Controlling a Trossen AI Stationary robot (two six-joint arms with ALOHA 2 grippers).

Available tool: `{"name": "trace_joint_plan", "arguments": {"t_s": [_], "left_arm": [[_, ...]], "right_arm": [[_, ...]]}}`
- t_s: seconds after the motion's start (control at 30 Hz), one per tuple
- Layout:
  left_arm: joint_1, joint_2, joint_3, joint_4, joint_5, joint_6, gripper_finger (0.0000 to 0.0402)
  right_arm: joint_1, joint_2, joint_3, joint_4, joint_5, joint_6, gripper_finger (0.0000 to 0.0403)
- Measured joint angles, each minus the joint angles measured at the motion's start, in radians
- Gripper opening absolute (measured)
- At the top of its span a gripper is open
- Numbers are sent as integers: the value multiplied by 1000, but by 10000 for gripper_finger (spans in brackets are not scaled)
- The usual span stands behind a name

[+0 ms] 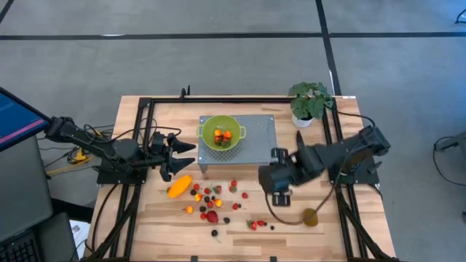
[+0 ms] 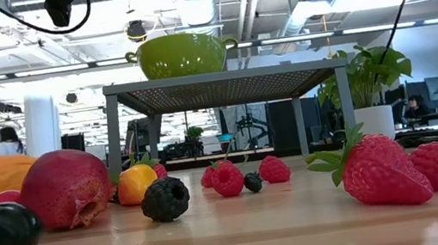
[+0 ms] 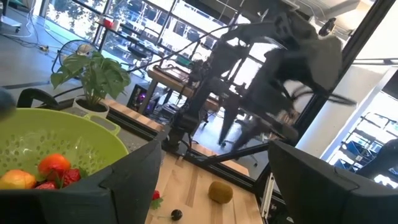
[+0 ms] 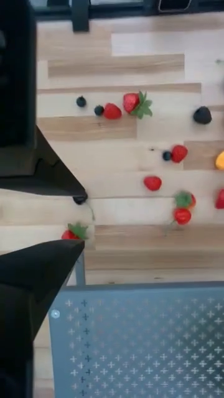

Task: Pick & Place Fruit
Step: Put the black cherry into the green strainer bowl on the shelf

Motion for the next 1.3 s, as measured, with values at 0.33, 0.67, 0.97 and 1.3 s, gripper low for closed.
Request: {"name": "trace_joint_plan", "arguments": {"t_s": [0.33, 0.67, 0.97, 1.3], "left_arm": [[0, 0, 0, 6, 0, 0, 291], [0, 0, 0, 6, 0, 0, 291], [0, 0, 0, 7, 0, 0, 291], [0, 0, 0, 8, 0, 0, 291]], "right_arm": [[168, 1, -245, 207, 180, 193, 127], [190, 2, -547, 410, 183, 380, 179], [155, 2, -740, 670, 183, 421, 219], [113, 2, -858, 823, 176, 423, 223]]}}
